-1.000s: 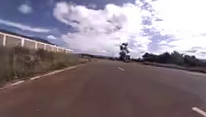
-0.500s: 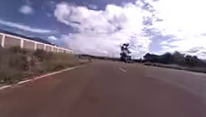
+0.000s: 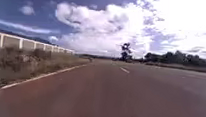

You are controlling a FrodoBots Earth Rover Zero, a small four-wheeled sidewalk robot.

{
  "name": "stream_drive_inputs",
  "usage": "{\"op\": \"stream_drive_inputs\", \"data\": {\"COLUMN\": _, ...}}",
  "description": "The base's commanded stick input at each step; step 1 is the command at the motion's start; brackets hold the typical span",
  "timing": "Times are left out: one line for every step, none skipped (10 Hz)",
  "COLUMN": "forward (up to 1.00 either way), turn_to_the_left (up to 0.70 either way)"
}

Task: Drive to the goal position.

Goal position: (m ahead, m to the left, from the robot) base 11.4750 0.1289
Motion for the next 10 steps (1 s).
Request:
{"op": "stream_drive_inputs", "data": {"forward": 1.00, "turn_to_the_left": -0.19}}
{"op": "stream_drive_inputs", "data": {"forward": 1.00, "turn_to_the_left": -0.10}}
{"op": "stream_drive_inputs", "data": {"forward": 1.00, "turn_to_the_left": 0.00}}
{"op": "stream_drive_inputs", "data": {"forward": 1.00, "turn_to_the_left": 0.00}}
{"op": "stream_drive_inputs", "data": {"forward": 1.00, "turn_to_the_left": 0.00}}
{"op": "stream_drive_inputs", "data": {"forward": 1.00, "turn_to_the_left": 0.00}}
{"op": "stream_drive_inputs", "data": {"forward": 1.00, "turn_to_the_left": 0.00}}
{"op": "stream_drive_inputs", "data": {"forward": 1.00, "turn_to_the_left": 0.00}}
{"op": "stream_drive_inputs", "data": {"forward": 1.00, "turn_to_the_left": 0.00}}
{"op": "stream_drive_inputs", "data": {"forward": 1.00, "turn_to_the_left": 0.00}}
